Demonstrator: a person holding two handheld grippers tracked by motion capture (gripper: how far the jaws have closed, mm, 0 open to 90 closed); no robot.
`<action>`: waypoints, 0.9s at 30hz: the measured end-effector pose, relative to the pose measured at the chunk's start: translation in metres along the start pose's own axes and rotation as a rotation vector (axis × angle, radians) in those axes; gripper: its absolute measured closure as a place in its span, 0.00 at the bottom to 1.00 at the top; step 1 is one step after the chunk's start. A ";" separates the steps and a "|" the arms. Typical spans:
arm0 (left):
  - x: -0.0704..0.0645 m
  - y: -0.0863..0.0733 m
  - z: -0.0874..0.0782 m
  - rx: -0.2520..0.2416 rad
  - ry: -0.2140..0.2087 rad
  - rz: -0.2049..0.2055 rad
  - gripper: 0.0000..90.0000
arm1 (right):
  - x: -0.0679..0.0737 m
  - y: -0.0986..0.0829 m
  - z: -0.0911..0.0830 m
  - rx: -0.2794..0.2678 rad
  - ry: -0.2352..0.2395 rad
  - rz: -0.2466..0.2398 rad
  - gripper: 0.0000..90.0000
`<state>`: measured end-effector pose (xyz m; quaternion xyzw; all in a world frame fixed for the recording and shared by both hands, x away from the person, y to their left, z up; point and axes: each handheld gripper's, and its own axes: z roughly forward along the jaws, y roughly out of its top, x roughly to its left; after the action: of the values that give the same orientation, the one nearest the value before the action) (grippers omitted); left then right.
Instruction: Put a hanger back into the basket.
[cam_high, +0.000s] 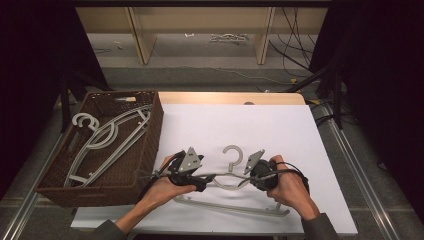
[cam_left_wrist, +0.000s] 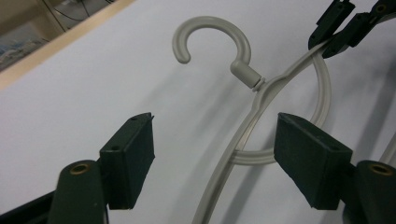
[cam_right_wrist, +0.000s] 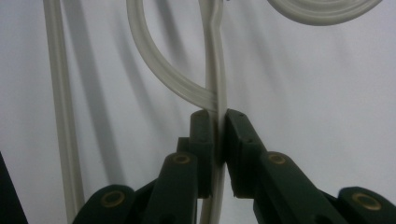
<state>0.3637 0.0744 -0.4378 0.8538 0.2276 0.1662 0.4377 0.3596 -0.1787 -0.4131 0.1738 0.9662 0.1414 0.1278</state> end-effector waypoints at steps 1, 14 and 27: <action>0.001 0.002 0.002 0.003 -0.002 0.022 0.31 | 0.000 0.000 -0.001 -0.004 0.002 -0.003 0.91; -0.006 0.015 0.029 0.123 -0.088 0.076 0.43 | 0.004 0.004 -0.011 -0.027 -0.012 -0.042 0.91; -0.015 0.028 0.028 0.216 -0.175 0.236 0.86 | 0.005 0.004 -0.015 -0.042 -0.021 -0.072 0.91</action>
<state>0.3719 0.0329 -0.4318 0.9278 0.1032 0.1161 0.3393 0.3518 -0.1765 -0.3986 0.1379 0.9672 0.1550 0.1463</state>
